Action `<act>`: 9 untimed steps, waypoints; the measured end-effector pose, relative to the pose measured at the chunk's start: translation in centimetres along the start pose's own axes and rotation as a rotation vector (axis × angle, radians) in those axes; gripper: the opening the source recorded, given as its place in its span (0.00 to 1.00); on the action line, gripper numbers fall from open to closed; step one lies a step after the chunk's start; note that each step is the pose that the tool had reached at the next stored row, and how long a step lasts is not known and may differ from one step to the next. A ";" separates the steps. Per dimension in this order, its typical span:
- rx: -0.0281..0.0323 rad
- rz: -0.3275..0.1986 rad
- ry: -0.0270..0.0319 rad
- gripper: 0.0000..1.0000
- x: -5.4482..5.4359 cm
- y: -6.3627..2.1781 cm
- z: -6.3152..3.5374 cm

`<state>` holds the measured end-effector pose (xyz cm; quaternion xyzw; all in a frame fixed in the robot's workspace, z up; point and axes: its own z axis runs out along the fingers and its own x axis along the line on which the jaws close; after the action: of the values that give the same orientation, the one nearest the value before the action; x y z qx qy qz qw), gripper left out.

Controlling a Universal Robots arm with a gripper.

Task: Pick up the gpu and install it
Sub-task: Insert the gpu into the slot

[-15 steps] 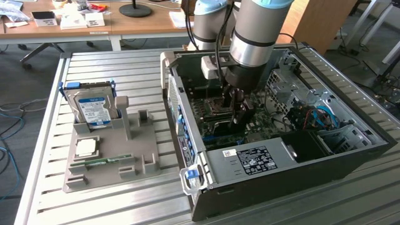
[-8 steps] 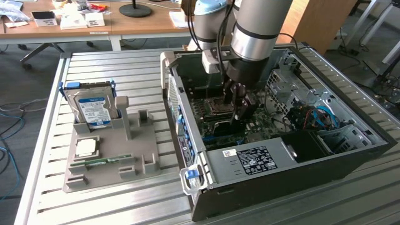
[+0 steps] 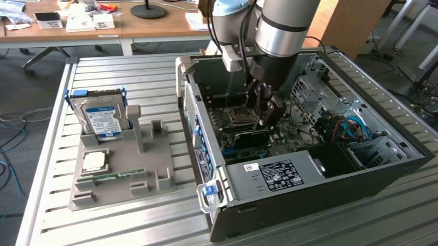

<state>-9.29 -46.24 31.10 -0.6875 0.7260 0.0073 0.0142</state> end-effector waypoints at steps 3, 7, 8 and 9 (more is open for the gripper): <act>0.0000 0.000 0.0000 0.69 0.0 0.00 -0.45; 0.0001 0.000 -0.0002 0.69 0.0 -0.01 -0.55; 0.0000 0.000 -0.0001 0.69 0.0 0.00 -0.55; 0.0000 0.000 0.0000 0.69 0.0 0.00 -0.56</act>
<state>-9.29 -46.24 31.66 -0.6875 0.7260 0.0073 0.0142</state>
